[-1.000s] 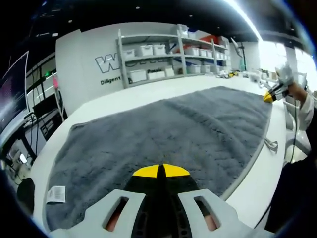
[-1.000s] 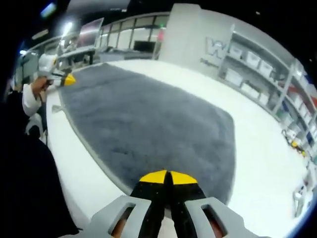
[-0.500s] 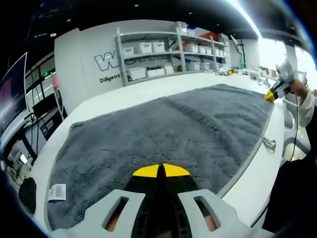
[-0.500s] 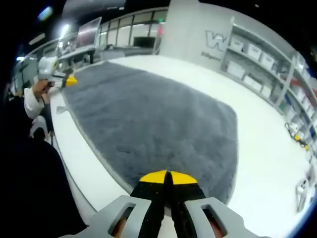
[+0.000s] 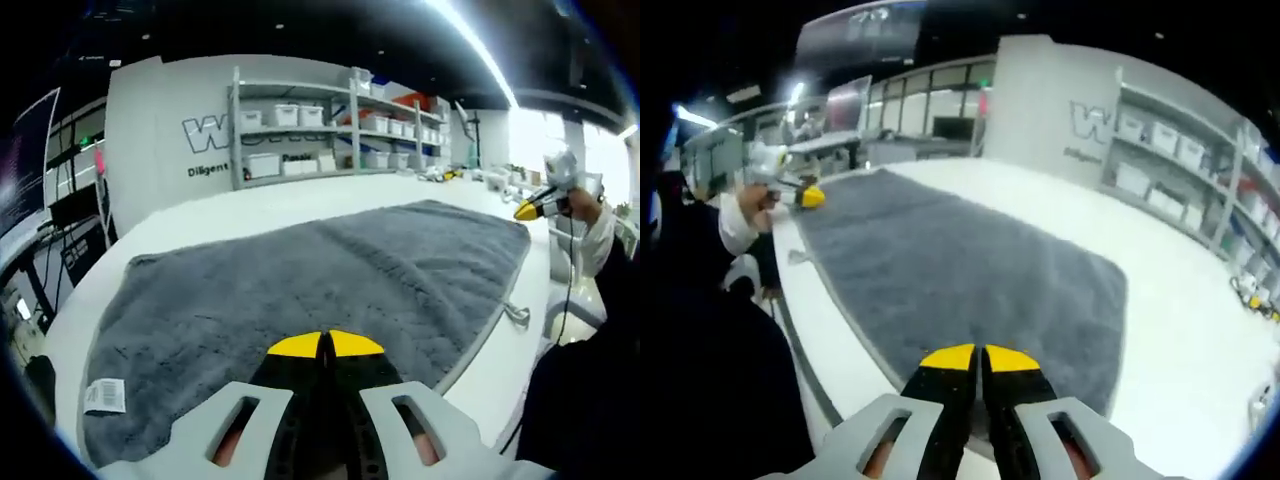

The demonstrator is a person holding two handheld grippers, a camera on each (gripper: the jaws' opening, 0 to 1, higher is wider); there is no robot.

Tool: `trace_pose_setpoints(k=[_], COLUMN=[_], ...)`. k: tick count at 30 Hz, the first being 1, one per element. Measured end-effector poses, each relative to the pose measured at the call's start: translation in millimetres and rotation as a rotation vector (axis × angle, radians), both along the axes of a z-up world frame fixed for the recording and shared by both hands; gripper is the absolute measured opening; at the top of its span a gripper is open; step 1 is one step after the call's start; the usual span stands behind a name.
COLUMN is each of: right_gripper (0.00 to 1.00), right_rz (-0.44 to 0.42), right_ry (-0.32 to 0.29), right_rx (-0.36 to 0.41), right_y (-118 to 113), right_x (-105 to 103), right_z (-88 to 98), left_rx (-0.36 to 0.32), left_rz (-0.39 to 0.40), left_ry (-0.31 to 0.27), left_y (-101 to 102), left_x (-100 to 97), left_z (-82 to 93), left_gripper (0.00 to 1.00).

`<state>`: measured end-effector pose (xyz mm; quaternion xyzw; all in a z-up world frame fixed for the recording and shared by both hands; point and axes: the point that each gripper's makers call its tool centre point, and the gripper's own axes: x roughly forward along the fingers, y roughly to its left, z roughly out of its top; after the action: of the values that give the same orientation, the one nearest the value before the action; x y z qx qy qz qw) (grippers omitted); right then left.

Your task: Open the folded towel by lifting each exposed corner and separating the folded layers until the towel lies flat within the target outline without major curled edges

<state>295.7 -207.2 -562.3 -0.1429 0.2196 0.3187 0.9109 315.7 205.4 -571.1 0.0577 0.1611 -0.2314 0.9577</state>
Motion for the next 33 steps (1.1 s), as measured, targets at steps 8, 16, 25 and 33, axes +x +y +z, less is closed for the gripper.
trace_pose_setpoints(k=[8, 16, 25, 33], right_gripper=[0.19, 0.38, 0.64, 1.00], right_rz=[0.006, 0.009, 0.019, -0.053], right_ry=[-0.003, -0.013, -0.030, -0.054], right_rx=[0.042, 0.138, 0.197, 0.220], right_y=[-5.1, -4.2, 2.9, -2.8], right_x=[5.9, -0.6, -10.7, -12.8], right_z=[8.5, 31.0, 51.7, 67.8], left_rx=[-0.135, -0.149, -0.140, -0.140], left_rz=[0.022, 0.063, 0.064, 0.050], left_ry=[-0.075, -0.084, -0.072, -0.051], left_y=[7.0, 24.3, 31.6, 29.1], left_x=[-6.9, -6.4, -20.3, -35.3], left_z=[31.8, 40.6, 60.4, 74.0], left_gripper=[0.23, 0.57, 0.81, 0.93])
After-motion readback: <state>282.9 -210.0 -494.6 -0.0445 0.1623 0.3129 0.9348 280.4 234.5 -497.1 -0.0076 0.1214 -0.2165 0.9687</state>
